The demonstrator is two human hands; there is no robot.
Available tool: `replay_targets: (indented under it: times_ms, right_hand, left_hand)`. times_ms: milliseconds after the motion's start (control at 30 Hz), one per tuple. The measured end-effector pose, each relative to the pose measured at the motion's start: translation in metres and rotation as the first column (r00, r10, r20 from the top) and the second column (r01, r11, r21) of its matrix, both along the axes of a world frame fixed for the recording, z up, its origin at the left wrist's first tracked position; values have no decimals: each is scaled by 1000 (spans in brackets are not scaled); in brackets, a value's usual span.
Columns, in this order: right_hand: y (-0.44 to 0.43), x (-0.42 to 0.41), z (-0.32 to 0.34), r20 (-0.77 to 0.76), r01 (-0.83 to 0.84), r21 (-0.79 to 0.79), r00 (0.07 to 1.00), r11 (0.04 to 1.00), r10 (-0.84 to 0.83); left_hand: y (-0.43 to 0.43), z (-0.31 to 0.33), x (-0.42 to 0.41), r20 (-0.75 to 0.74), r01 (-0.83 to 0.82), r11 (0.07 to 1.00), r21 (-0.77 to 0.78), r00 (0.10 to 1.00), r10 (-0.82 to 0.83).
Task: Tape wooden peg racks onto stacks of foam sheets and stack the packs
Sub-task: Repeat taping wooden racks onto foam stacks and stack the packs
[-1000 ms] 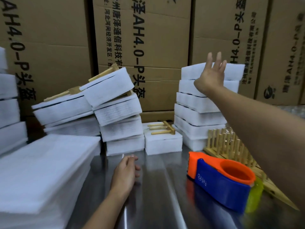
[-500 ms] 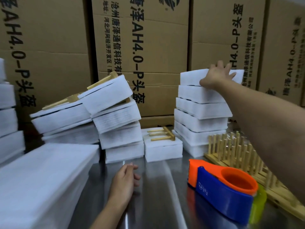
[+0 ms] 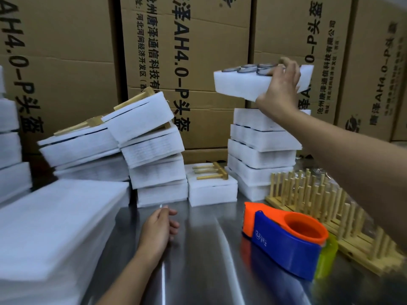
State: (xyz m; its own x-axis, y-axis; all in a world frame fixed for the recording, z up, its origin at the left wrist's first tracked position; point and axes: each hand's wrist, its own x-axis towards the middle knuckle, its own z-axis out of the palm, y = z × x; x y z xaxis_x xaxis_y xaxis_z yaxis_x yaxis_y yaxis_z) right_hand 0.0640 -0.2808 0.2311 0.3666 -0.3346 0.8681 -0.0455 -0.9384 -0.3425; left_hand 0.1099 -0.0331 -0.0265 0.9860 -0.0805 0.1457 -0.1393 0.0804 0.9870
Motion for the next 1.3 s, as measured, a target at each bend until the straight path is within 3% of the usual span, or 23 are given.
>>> replay_targets:
  times_ms: [167, 367, 733, 900, 1033, 1167, 1233, 1300]
  right_hand:
    - [50, -43, -15, 10, 71, -232, 997, 970, -70]
    - [117, -101, -82, 1, -66, -330, 998, 942, 70]
    - [179, -129, -215, -231, -170, -216, 966, 961, 119]
    - [179, -123, -228, -436, -256, -212, 888, 943, 143]
    - [174, -121, -225, -625, -365, -36, 735, 930, 264]
    - [166, -108, -212, -526, -399, 213, 722, 892, 449]
    - [161, -93, -202, -492, -454, 256, 698, 853, 520]
    - [159, -72, -194, -566, -484, 235, 637, 843, 523]
  left_hand:
    - [1, 1, -2, -4, 18, 1000, 18, 1000, -18]
    - [5, 1, -5, -25, 21, 1000, -5, 999, -22]
    - [14, 10, 3, -153, -134, 964, -231, 983, 100]
    - [16, 7, 10, -64, -274, 961, 26, 959, 275]
    - [20, 7, 7, -69, -267, 964, -12, 962, 265]
    - [23, 7, 5, -100, -249, 967, -60, 965, 243]
    - [21, 7, 6, -80, -234, 972, -15, 969, 232]
    - [20, 7, 7, -65, -221, 975, 7, 973, 221]
